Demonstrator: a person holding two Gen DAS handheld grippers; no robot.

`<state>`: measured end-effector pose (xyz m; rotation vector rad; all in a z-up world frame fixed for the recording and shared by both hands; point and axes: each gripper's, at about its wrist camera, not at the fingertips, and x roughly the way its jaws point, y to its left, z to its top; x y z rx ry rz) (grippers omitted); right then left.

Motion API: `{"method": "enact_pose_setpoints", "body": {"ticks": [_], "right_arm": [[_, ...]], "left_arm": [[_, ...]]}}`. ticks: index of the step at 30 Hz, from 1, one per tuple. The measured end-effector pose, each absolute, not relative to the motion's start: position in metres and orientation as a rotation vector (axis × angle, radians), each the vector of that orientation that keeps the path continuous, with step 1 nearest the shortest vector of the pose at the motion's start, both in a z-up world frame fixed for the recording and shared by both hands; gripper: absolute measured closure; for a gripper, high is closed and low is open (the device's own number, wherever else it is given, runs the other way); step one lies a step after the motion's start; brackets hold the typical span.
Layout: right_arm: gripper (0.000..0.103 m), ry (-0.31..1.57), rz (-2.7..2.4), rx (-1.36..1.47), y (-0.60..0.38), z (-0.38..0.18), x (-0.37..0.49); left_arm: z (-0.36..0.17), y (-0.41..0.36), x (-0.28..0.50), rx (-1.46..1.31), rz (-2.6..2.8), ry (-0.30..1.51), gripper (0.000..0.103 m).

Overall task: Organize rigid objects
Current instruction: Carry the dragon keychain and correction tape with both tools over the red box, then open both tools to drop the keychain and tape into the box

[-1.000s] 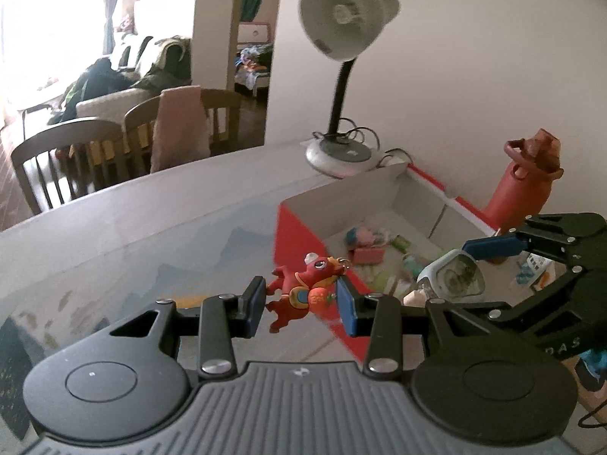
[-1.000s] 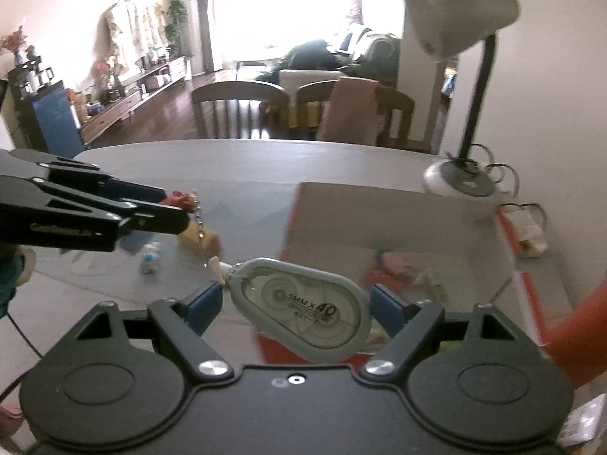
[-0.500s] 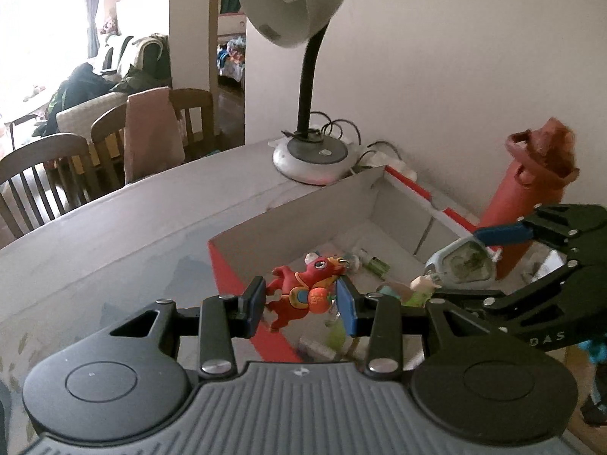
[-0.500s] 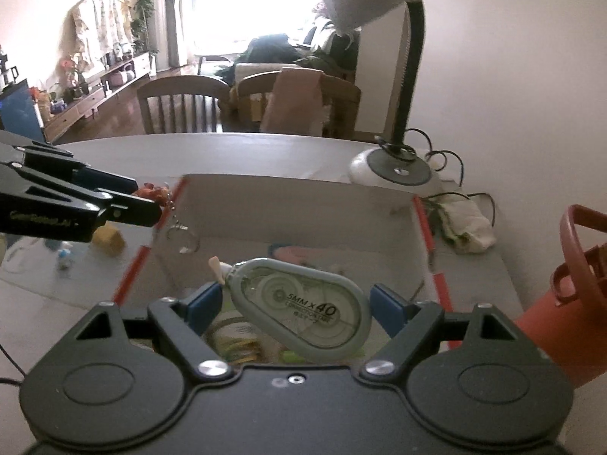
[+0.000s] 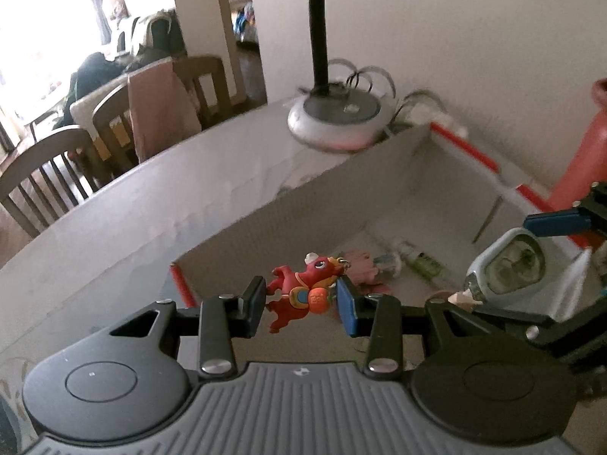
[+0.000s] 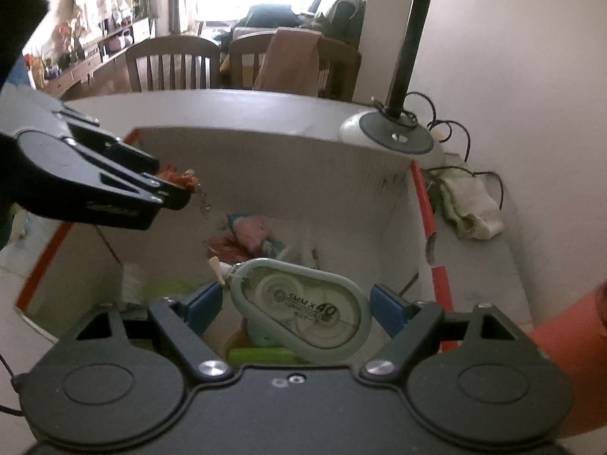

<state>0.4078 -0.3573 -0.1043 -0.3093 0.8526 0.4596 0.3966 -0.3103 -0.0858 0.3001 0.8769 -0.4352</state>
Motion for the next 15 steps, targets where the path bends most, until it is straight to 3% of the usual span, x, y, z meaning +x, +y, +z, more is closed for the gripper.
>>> {"method": "enact_pose_setpoints", "body": {"ticks": [15], "right_arm": [[0.019,0.952,0.512,-0.404,-0.347,-0.139,0.422]], "left_arm": [[-0.124,-0.341,0.417,0.411,-0.392,1.036,0.064]]}}
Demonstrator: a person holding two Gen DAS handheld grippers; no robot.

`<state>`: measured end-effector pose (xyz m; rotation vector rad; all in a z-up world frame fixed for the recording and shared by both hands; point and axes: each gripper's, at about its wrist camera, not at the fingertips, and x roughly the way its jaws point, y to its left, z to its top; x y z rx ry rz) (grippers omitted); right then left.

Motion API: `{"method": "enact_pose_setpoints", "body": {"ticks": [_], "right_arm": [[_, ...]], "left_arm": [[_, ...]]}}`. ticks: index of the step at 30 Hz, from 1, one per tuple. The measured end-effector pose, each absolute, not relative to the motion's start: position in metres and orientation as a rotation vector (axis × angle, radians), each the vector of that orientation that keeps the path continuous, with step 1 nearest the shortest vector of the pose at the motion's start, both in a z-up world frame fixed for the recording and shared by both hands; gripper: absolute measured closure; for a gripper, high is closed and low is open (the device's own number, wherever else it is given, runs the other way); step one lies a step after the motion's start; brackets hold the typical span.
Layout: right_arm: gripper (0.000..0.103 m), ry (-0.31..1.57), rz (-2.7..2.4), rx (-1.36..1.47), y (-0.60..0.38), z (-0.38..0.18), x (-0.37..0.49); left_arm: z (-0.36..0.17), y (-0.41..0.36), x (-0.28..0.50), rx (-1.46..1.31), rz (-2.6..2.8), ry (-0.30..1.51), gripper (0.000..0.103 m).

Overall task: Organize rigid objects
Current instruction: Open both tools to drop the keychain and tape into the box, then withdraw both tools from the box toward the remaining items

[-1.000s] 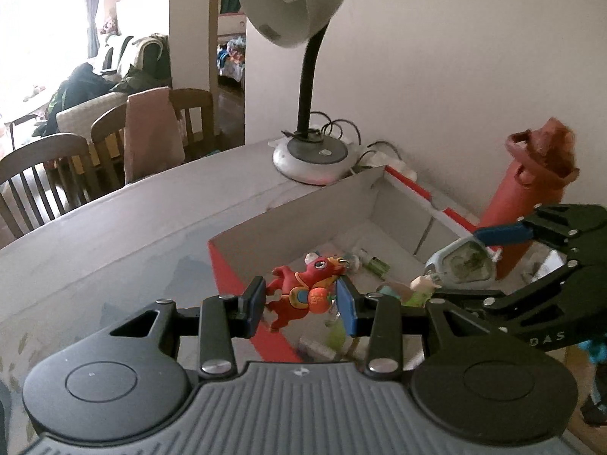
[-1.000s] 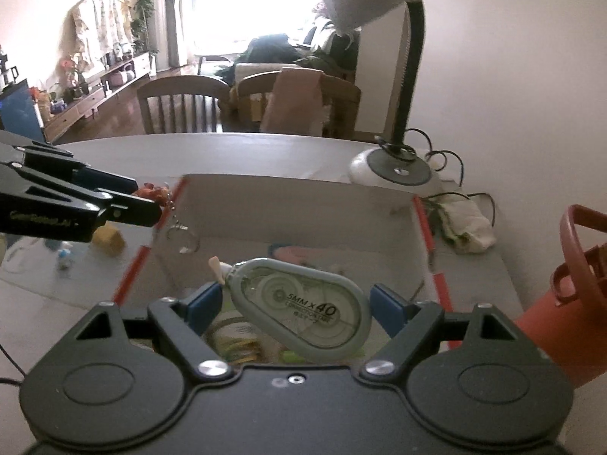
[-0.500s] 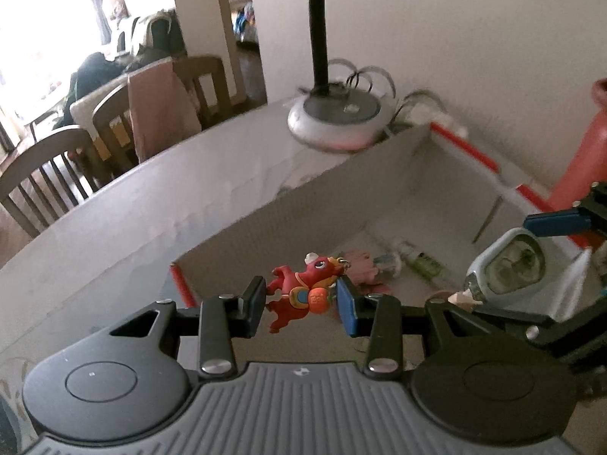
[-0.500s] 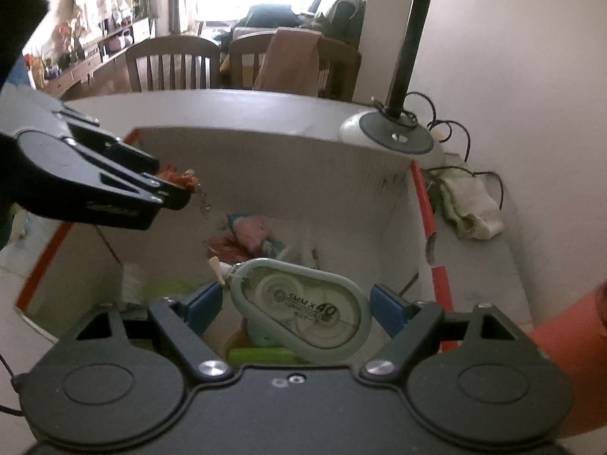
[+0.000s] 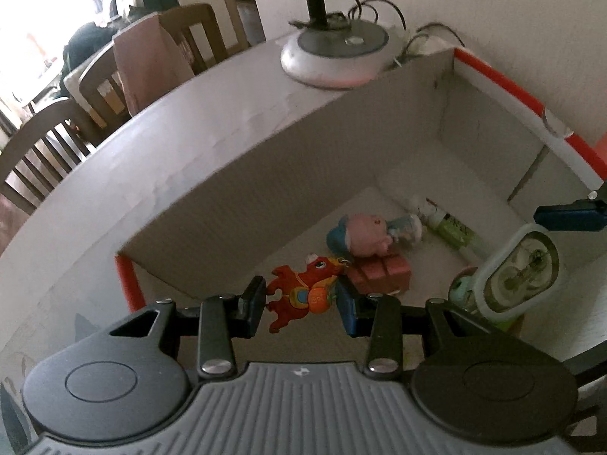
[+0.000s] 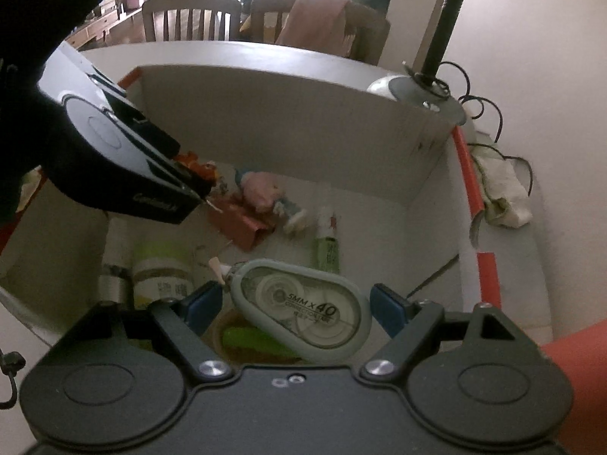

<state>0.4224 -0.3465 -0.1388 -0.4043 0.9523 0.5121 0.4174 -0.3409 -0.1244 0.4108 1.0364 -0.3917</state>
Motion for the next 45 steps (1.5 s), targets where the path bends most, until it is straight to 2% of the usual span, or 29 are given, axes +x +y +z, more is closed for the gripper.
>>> {"method": "enact_pose_setpoints", "body": {"ticks": [2,7,18,21,25,27,45], "right_arm": [[0.025,0.96,0.515,-0.41,-0.346,-0.141,0.424],[0.026,0.971,0.53,-0.414,-0.346,-0.142,0.426],[0.023,0.974,0.526,-0.367,-0.357,-0.136,0.425],[0.022,0.968,0.528,-0.353,-0.362,-0.132,0.423],[0.021,0.965,0.53,-0.33,-0.367,-0.128,0.42],[0.02,0.963,0.534,-0.311,-0.37,-0.125,0.419],[0.017,0.885,0.538,-0.208,-0.382,-0.085,0.395]], "left_arm": [[-0.127,-0.343,0.417,0.416,-0.392,1.05,0.064],[-0.133,-0.345,0.42,0.396,-0.387,1.111,0.064],[-0.143,-0.345,0.421,0.363,-0.378,1.181,0.063],[-0.142,-0.347,0.419,0.372,-0.371,1.181,0.057],[-0.137,-0.348,0.415,0.361,-0.392,1.178,0.044],[-0.135,-0.35,0.411,0.368,-0.395,1.172,0.042],[-0.094,-0.328,0.378,0.26,-0.494,1.098,0.038]]}}
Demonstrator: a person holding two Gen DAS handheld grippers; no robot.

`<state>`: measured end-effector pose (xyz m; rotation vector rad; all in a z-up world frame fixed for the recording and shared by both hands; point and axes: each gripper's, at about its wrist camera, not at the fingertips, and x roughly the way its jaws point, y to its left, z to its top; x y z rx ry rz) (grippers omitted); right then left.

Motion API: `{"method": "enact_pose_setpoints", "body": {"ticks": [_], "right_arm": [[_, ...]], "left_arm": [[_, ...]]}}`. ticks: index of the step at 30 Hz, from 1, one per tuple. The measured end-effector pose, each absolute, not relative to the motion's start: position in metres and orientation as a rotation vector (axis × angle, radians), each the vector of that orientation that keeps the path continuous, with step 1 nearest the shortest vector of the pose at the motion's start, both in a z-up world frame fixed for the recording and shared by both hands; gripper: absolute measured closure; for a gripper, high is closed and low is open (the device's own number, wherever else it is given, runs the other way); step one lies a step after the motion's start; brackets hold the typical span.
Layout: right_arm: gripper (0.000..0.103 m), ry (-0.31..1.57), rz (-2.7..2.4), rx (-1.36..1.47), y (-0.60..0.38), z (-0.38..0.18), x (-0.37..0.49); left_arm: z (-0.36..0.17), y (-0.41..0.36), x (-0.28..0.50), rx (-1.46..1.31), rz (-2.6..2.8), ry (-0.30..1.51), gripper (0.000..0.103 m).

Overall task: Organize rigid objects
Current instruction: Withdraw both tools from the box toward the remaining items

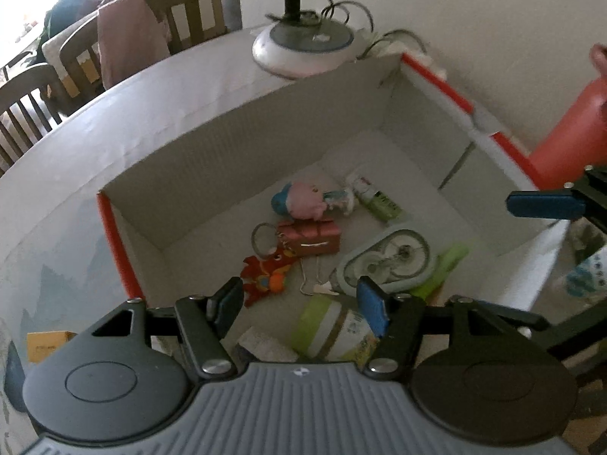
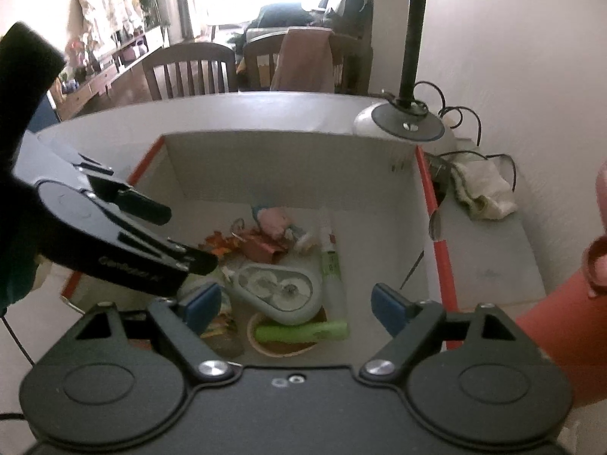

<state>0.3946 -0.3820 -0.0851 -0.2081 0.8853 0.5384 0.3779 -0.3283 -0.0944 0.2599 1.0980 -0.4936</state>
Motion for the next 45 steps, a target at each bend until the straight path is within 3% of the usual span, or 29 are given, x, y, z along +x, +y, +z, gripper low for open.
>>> {"method": "enact_pose_setpoints", "body": {"ticks": [30,33,45], "right_arm": [[0.013,0.738,0.632,-0.022,-0.314,-0.025,0.307],[0.01,0.739,0.644,-0.016,-0.298,-0.025,0.299],[0.002,0.732,0.685,-0.012,-0.23,-0.03,0.284]], "left_arm": [[-0.031,-0.193,0.286,0.083,-0.536,0.867,0.037],[-0.03,-0.174,0.277,0.078,-0.534,0.844,0.024],[-0.041,-0.085,0.269,0.0,-0.478,0.827,0.019]]}}
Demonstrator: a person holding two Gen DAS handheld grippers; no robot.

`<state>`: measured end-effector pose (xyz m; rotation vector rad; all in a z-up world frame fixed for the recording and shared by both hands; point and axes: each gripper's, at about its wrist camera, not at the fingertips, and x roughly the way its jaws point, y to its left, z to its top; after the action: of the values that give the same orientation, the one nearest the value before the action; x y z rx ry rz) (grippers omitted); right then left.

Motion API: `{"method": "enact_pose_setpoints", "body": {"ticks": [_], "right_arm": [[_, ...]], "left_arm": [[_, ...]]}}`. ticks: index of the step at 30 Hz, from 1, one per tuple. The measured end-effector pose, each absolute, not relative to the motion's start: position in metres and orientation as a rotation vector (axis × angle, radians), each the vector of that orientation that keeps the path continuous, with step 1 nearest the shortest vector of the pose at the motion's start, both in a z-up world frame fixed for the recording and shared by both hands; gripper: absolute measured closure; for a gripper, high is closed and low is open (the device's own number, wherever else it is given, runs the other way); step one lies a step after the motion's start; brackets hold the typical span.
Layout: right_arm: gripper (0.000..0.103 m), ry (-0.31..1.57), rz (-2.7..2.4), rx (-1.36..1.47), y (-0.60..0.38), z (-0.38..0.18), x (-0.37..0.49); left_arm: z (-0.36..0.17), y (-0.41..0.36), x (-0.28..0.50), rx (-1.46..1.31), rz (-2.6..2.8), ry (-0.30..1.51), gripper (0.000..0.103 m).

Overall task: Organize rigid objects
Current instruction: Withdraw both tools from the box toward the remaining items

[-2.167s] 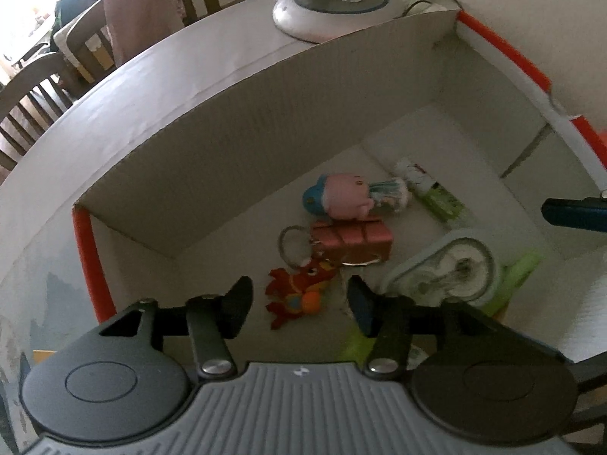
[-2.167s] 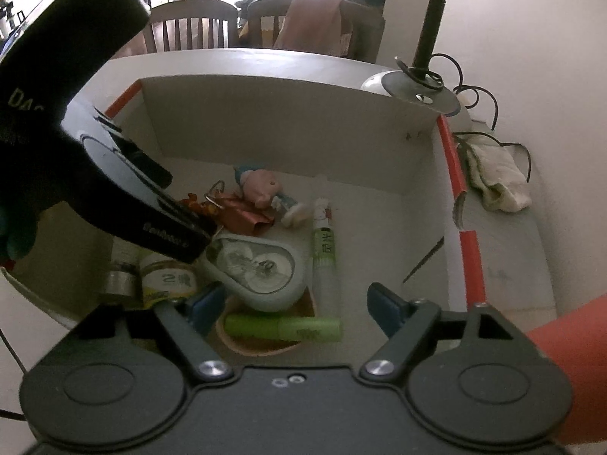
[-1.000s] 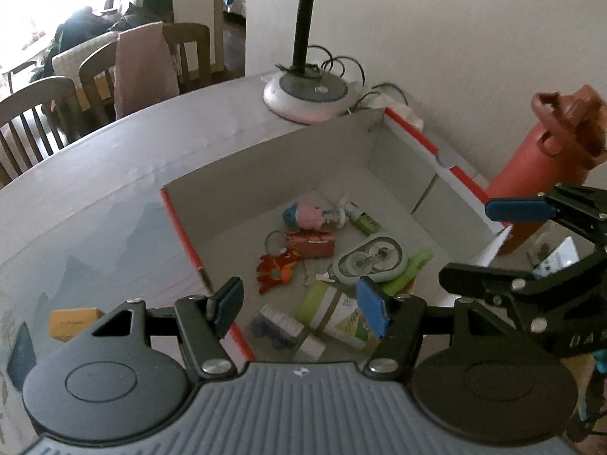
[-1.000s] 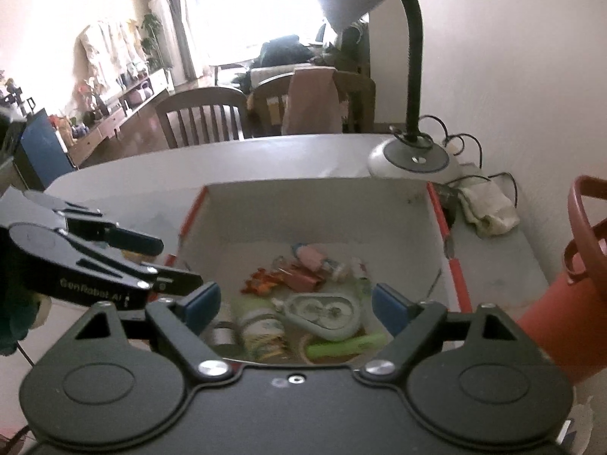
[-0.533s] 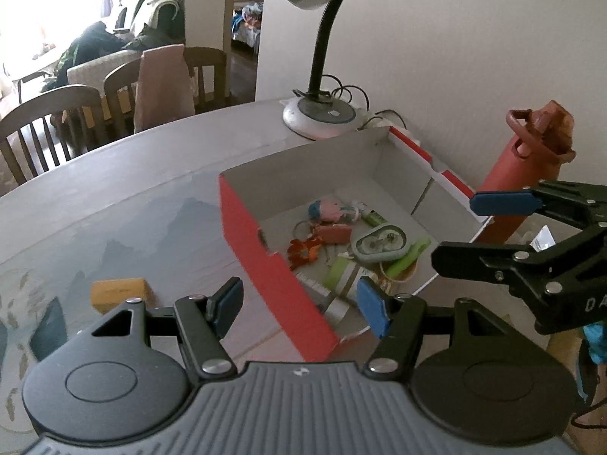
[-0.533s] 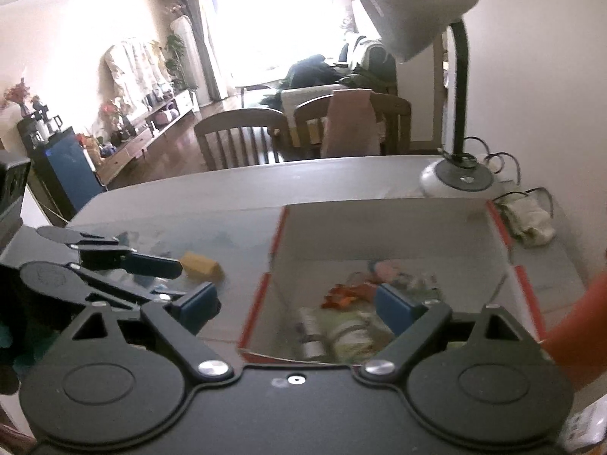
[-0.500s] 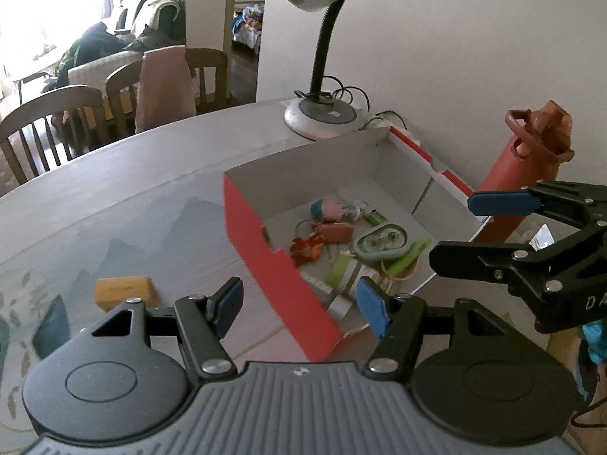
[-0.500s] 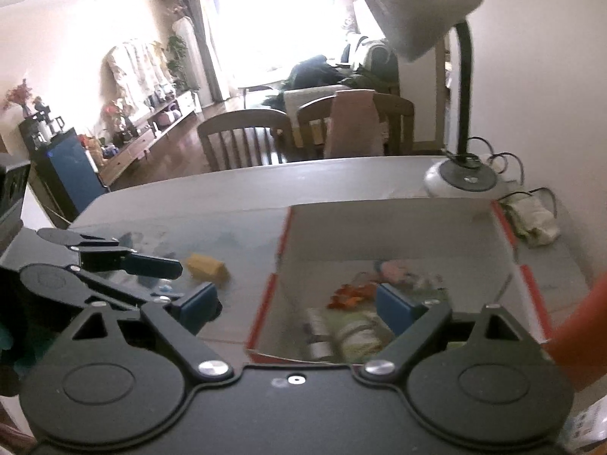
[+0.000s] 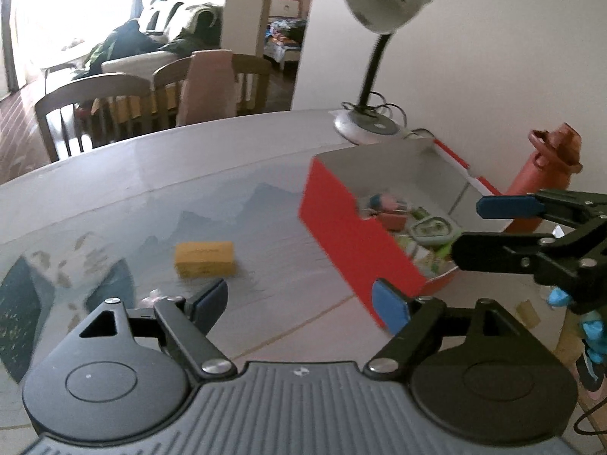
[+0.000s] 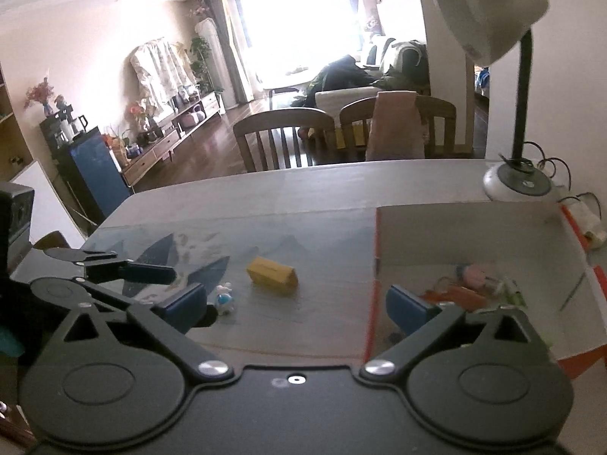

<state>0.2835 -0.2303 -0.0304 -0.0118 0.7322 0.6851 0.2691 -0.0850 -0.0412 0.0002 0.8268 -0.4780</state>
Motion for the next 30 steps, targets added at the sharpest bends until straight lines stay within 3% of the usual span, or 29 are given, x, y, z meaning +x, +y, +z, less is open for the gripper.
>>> {"method": "enact_pose_setpoints", "body": {"ticks": [4,18,30], "right_arm": [[0.002,0.75,0.683,-0.023,-0.21,-0.034,0.286],[0.002,0.792,0.707,-0.192,-0.132,-0.065,0.31],[0.004,0.843,0.729,-0.309,-0.086,-0.106,0.357]], "left_arm": [[-0.05,-0.056,0.272,-0.023,-0.453,0.81,0.0],[-0.095,0.004,0.297,-0.076,-0.364,0.814,0.0],[-0.137,0.006,0.322,-0.135,-0.33,0.843,0.0]]}}
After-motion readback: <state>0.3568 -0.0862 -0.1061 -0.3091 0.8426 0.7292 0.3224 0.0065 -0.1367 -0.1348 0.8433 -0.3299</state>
